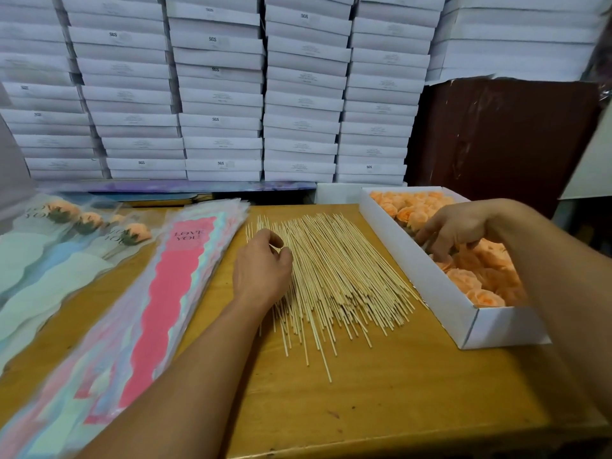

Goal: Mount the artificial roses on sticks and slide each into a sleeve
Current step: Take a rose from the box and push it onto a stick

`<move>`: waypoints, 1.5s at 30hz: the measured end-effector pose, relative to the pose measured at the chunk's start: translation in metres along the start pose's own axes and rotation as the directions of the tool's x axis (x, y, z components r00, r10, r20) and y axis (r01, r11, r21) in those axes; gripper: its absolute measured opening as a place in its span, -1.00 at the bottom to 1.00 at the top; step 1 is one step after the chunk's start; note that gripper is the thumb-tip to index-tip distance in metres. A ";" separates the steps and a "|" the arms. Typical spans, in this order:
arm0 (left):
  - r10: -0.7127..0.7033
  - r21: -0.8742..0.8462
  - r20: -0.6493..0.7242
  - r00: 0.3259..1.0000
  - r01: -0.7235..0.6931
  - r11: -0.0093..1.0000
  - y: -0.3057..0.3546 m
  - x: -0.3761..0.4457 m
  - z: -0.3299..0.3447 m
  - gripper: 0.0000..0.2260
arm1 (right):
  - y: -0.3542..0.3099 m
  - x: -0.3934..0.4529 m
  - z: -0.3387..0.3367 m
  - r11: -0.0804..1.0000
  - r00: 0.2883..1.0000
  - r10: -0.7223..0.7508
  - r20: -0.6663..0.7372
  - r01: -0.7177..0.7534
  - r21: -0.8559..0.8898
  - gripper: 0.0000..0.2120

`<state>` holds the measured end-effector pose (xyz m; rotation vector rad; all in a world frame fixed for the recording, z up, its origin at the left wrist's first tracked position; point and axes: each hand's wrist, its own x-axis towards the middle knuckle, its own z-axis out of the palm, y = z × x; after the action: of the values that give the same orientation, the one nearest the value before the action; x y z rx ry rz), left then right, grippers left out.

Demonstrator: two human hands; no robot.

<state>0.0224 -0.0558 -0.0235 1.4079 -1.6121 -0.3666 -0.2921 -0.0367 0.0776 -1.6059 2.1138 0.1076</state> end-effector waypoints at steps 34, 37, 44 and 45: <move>-0.060 0.096 0.011 0.998 0.058 0.994 -0.001 0.000 -0.001 -0.97 | -0.053 -0.026 -0.010 0.978 0.798 -0.047 -0.600 0.159 0.135 -0.83; -0.084 0.107 -0.012 0.996 0.085 0.991 -0.003 0.001 -0.002 -0.98 | -0.080 -0.037 0.005 0.911 0.791 -0.103 -0.603 0.319 0.262 -0.92; 0.173 -0.359 0.229 0.958 -0.081 0.930 0.007 -0.007 -0.007 -0.50 | -0.128 -0.023 0.066 0.774 0.844 -0.218 -0.490 0.456 0.440 -0.93; 0.223 -0.399 0.297 0.929 -0.091 0.912 0.008 -0.010 -0.006 -0.42 | -0.132 -0.019 0.074 0.772 0.852 -0.222 -0.475 0.451 0.447 -0.92</move>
<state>0.0218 -0.0425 -0.0187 0.9435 -1.7968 -0.8130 -0.1423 -0.0357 0.0497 -1.7005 1.8145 -0.9454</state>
